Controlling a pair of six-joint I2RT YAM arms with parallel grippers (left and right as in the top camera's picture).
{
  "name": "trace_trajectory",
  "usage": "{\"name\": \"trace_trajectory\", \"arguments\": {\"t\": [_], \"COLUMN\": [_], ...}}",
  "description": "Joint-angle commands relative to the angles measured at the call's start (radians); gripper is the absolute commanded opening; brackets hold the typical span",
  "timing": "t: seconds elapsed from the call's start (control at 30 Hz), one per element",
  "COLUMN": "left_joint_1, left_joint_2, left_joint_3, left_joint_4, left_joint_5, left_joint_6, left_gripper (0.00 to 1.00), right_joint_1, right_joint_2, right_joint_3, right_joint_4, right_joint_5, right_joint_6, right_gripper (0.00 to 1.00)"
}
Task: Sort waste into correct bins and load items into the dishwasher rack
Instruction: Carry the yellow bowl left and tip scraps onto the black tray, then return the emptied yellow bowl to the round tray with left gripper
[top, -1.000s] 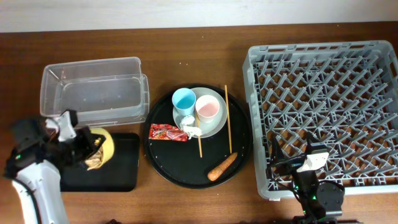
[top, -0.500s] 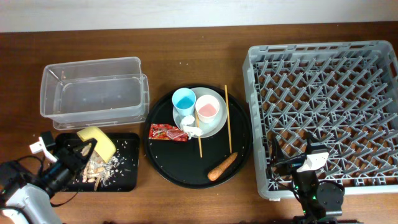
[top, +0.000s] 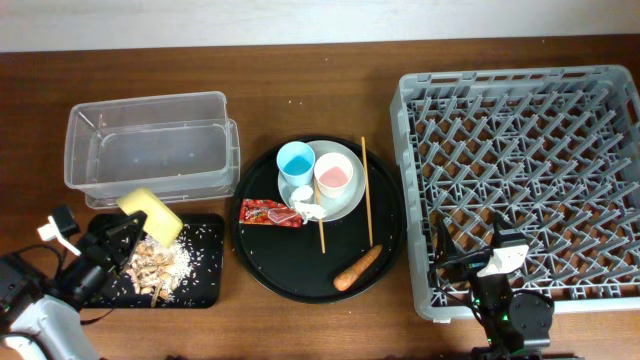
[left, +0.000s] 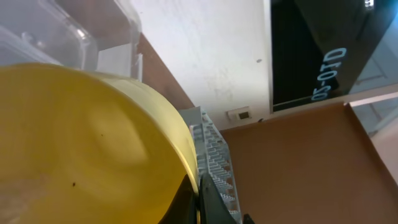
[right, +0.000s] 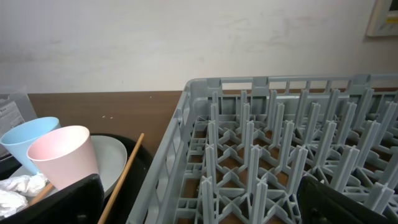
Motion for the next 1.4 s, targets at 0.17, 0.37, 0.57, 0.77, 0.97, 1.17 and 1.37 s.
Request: {"name": "trace_trajectory", "arguments": {"t": [0.17, 0.37, 0.57, 0.77, 0.97, 1.17, 1.37], "left_joint_1": [0.002, -0.105, -0.721, -1.495, -1.636, -1.641, -1.641], "left_joint_2": [0.001, -0.048, -0.195, -0.039, 0.248, 0.306, 0.258], "left_joint_3": [0.007, 0.013, 0.282, 0.288, 0.288, 0.288, 0.422], "left_joint_4": [-0.036, -0.082, -0.103, -0.05, -0.018, -0.034, -0.102], "left_joint_5": [-0.007, -0.166, -0.817, -1.308, -1.36, -1.354, -1.394], "left_joint_6": [0.025, 0.011, -0.275, -0.463, -0.47, -0.47, -0.446], "left_gripper": [0.0, 0.0, 0.0, 0.0, 0.0, 0.24, 0.46], "right_joint_1": [0.006, 0.006, 0.006, 0.006, 0.006, 0.006, 0.006], "right_joint_2": [-0.005, -0.005, -0.005, -0.005, -0.005, -0.005, -0.005], "right_joint_3": [-0.005, -0.005, -0.005, -0.005, -0.005, -0.005, -0.005], "right_joint_4": [-0.006, -0.006, -0.006, -0.006, -0.006, -0.006, -0.006], "right_joint_5": [0.004, 0.004, 0.004, 0.004, 0.004, 0.004, 0.004], "right_joint_6": [0.001, 0.001, 0.001, 0.001, 0.001, 0.001, 0.001], "right_gripper": [0.98, 0.98, 0.98, 0.98, 0.98, 0.98, 0.98]}}
